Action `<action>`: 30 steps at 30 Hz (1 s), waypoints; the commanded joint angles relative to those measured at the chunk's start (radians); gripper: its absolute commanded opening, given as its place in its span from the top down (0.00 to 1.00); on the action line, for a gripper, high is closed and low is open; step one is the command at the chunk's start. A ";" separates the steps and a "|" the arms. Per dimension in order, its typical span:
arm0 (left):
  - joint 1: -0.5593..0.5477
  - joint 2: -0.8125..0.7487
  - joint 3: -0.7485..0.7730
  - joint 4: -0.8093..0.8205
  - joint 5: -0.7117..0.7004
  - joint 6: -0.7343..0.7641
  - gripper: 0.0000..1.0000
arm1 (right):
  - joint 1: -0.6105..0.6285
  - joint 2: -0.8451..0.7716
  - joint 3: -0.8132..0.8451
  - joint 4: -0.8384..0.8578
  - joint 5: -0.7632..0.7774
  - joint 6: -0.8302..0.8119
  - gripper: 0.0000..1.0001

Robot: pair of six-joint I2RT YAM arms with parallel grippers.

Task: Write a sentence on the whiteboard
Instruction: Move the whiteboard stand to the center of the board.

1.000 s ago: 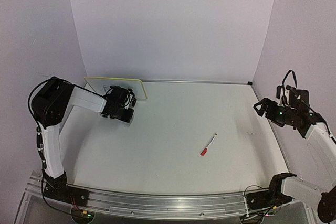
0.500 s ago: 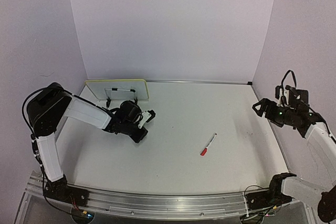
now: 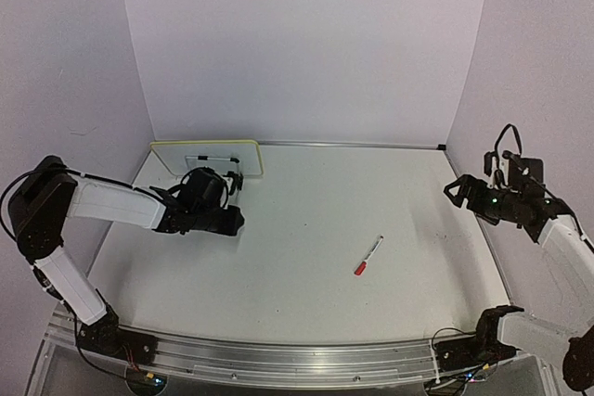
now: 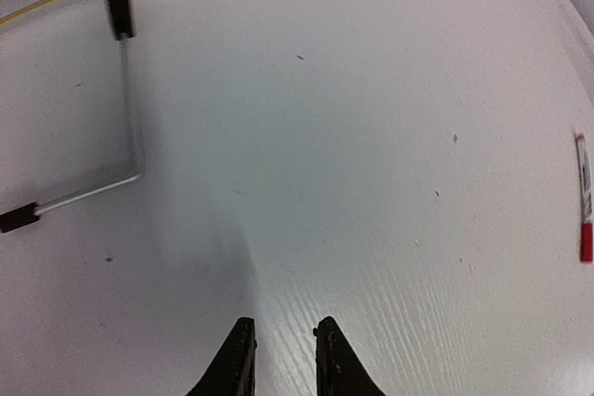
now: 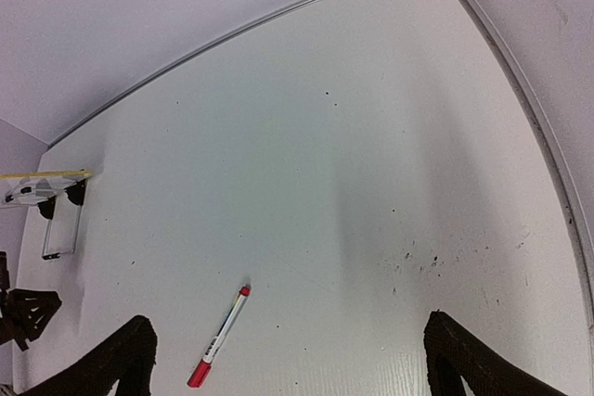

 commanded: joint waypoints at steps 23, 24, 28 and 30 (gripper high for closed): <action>0.311 0.055 -0.081 0.110 -0.203 -0.664 0.53 | 0.014 -0.007 -0.023 0.015 0.010 -0.022 0.03; 0.313 0.064 -0.076 0.111 -0.208 -0.662 0.54 | 0.014 -0.008 -0.024 0.014 0.010 -0.022 0.03; 0.318 0.107 -0.048 0.127 -0.220 -0.651 0.57 | 0.014 -0.009 -0.031 0.015 0.009 -0.021 0.03; 0.318 0.128 -0.033 0.129 -0.226 -0.640 0.57 | 0.014 -0.009 -0.037 0.015 0.009 -0.022 0.03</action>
